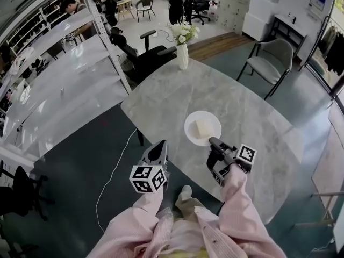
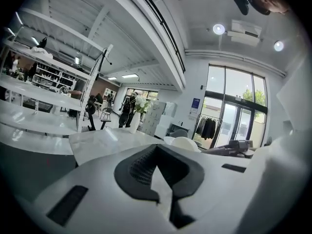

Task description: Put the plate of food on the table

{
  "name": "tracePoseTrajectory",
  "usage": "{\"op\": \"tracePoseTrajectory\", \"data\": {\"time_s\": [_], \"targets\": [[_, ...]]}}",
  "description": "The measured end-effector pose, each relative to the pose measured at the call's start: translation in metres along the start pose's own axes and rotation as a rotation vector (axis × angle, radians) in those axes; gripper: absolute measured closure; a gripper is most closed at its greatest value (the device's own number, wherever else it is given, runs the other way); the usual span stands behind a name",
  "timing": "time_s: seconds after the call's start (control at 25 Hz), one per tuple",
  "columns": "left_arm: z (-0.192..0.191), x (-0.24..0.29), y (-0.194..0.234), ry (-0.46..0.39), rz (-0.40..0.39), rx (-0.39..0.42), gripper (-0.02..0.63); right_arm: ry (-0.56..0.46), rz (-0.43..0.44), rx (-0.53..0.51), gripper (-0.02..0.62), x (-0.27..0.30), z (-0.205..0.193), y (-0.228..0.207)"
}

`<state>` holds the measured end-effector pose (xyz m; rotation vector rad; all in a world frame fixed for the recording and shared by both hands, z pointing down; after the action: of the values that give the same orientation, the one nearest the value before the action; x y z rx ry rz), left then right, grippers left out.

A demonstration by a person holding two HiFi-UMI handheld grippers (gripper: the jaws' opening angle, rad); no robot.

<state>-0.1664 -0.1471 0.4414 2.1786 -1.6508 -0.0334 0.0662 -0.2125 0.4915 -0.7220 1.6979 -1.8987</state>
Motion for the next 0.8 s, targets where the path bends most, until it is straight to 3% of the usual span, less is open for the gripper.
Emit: {"op": "tracePoseTrajectory", "data": {"time_s": [0.44,0.8], "targets": [[-0.023,0.072,0.032,0.141,0.003,-0.053,0.614,-0.046,-0.052,0.002,0.578,0.053,0.049,-0.040],[-0.071,0.138,0.048,0.261,-0.010,-0.105,0.615,-0.084,-0.100,0.021,0.578,0.077,0.078,-0.091]]}}
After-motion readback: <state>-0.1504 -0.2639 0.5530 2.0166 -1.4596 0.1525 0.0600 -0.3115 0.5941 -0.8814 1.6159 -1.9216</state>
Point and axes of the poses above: the fingertips, and each gripper's own axes: x forward along the fingers, y to its left, z out of its top, the point moved 5 cm from there along -x, backward along the fingers
